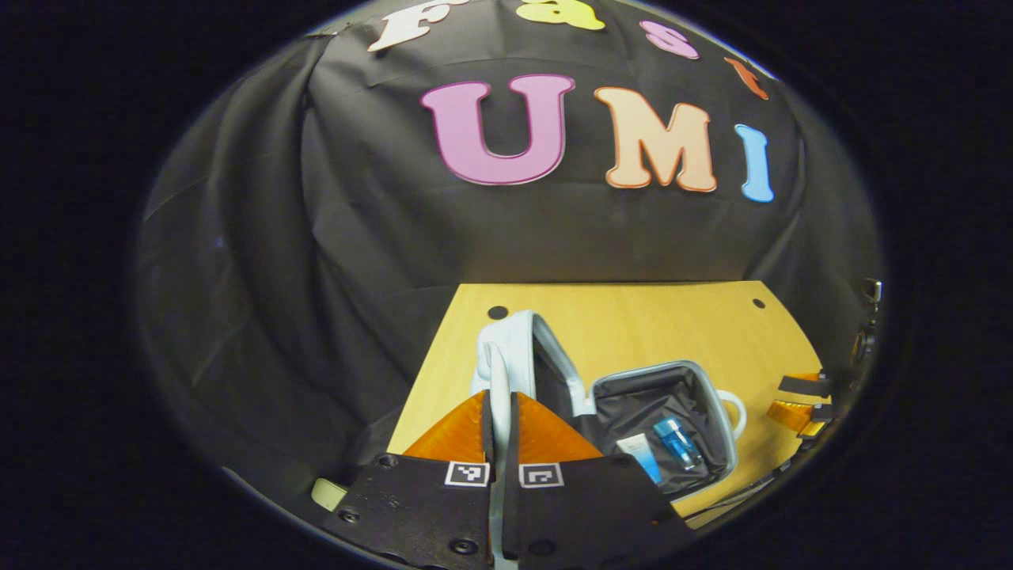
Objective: First open the suitcase, pack the skin care products into it, and then close the suitcase.
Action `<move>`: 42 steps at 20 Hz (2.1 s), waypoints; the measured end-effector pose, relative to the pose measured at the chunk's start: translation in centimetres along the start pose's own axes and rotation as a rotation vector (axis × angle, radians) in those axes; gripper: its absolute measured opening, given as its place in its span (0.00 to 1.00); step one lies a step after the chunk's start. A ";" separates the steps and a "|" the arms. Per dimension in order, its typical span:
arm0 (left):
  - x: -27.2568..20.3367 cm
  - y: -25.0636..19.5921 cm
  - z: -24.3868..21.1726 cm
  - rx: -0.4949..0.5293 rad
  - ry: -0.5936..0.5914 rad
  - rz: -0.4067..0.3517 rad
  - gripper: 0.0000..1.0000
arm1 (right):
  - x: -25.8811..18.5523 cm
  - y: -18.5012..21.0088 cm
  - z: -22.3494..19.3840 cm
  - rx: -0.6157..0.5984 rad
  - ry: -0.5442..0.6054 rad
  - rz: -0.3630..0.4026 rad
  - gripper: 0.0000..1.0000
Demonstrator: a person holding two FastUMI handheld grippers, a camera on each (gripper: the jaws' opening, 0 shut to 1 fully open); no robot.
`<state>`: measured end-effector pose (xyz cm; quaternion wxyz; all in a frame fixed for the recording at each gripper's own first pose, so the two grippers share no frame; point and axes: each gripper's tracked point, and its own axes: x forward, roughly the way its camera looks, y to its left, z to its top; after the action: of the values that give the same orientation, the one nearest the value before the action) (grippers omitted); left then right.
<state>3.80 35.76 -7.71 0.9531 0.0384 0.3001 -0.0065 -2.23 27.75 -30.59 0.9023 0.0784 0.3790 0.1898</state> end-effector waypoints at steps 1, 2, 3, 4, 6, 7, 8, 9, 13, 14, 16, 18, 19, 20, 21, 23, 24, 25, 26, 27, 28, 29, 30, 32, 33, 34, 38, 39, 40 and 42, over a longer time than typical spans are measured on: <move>-0.1 -1.5 0.5 0.000 -0.009 -0.028 0.00 | -0.4 -0.4 0.0 0.003 -0.006 -0.001 0.94; -0.2 -3.1 0.9 0.004 -0.019 -0.061 0.00 | -0.8 -0.9 0.1 0.007 -0.012 -0.003 0.94; -0.2 -4.6 1.4 0.007 -0.029 -0.088 0.00 | -1.2 -1.3 0.2 0.012 -0.017 -0.006 0.95; -0.2 -6.2 1.9 0.013 -0.035 -0.119 0.00 | -1.6 -1.8 0.3 0.016 -0.021 -0.008 0.95; -0.1 -9.2 2.3 0.006 -0.042 -0.184 0.00 | -2.2 -2.6 0.5 0.021 -0.032 -0.016 0.95; -0.1 -10.7 2.7 -0.004 -0.054 -0.219 0.00 | -2.7 -3.2 0.4 0.023 -0.037 -0.023 0.95; 0.1 -12.4 2.8 -0.017 -0.055 -0.257 0.00 | -3.1 -3.7 0.5 0.027 -0.043 -0.030 0.95; 0.2 -14.1 2.8 -0.032 -0.054 -0.297 0.00 | -3.5 -4.3 0.6 0.032 -0.048 -0.039 0.95; 0.6 -19.7 2.7 -0.087 -0.036 -0.421 0.00 | -5.0 -6.6 1.0 0.061 -0.073 -0.077 0.95; 0.7 -20.8 2.4 -0.089 -0.027 -0.441 0.00 | -5.5 -7.3 1.0 0.064 -0.075 -0.086 0.95; 1.1 -22.7 1.6 -0.086 -0.004 -0.473 0.00 | -6.4 -8.6 0.8 0.069 -0.082 -0.111 0.94; 1.8 -24.8 0.9 -0.086 0.013 -0.489 0.00 | -7.3 -10.0 1.0 0.076 -0.094 -0.134 0.94; 2.1 -25.9 0.4 -0.075 0.029 -0.499 0.00 | -7.7 -10.4 1.1 0.083 -0.099 -0.144 0.94; 2.4 -27.1 -0.4 -0.069 0.047 -0.507 0.00 | -8.1 -11.0 1.1 0.090 -0.101 -0.153 0.94; 2.7 -28.1 -1.2 -0.056 0.066 -0.513 0.00 | -8.5 -11.6 0.9 0.094 -0.099 -0.162 0.94; 3.8 -30.0 -2.6 -0.039 0.099 -0.521 0.00 | -9.3 -12.9 0.7 0.094 -0.097 -0.184 0.94; 4.5 -31.0 -3.7 -0.030 0.124 -0.527 0.00 | -9.8 -13.5 0.7 0.096 -0.099 -0.196 0.94; 4.9 -31.8 -4.6 -0.023 0.142 -0.531 0.00 | -10.2 -14.1 0.5 0.100 -0.101 -0.208 0.94; 5.3 -32.4 -5.7 -0.015 0.161 -0.531 0.00 | -10.6 -14.7 0.3 0.107 -0.101 -0.218 0.94; 5.5 -33.1 -6.8 -0.008 0.178 -0.534 0.00 | -10.9 -15.2 0.0 0.115 -0.097 -0.227 0.94; 5.8 -33.6 -7.7 0.004 0.196 -0.529 0.00 | -11.3 -15.8 -0.3 0.120 -0.092 -0.236 0.94; 6.2 -34.3 -8.6 0.014 0.211 -0.523 0.05 | -11.7 -16.2 -0.6 0.122 -0.086 -0.243 0.94; 7.0 -34.7 -9.3 0.024 0.224 -0.515 0.02 | -12.0 -16.8 -0.9 0.123 -0.081 -0.249 0.94; 8.0 -35.8 -11.0 0.043 0.249 -0.497 0.02 | -12.5 -17.6 -1.2 0.123 -0.073 -0.255 0.94; 8.4 -36.1 -11.9 0.051 0.266 -0.488 0.03 | -12.6 -17.9 -1.4 0.123 -0.067 -0.254 0.94; 8.9 -36.5 -12.7 0.053 0.274 -0.478 0.03 | -12.8 -18.2 -1.5 0.121 -0.061 -0.251 0.94; 9.8 -37.3 -14.4 0.063 0.276 -0.432 0.08 | -13.3 -18.9 -1.4 0.097 -0.051 -0.217 0.94; 9.6 -37.7 -14.2 0.052 0.256 -0.420 0.17 | -13.5 -19.0 -1.0 0.093 -0.061 -0.208 0.94; 9.2 -38.0 -13.2 0.043 0.206 -0.400 0.24 | -13.9 -18.9 0.0 0.086 -0.087 -0.199 0.95; 7.9 -38.5 -10.1 0.022 0.066 -0.352 0.62 | -14.2 -18.9 2.7 0.068 -0.148 -0.201 0.96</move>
<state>3.11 -1.79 -23.17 0.9265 -0.0041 0.3331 -0.1751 -4.07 4.80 -24.82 0.9392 0.0840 0.3235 0.0791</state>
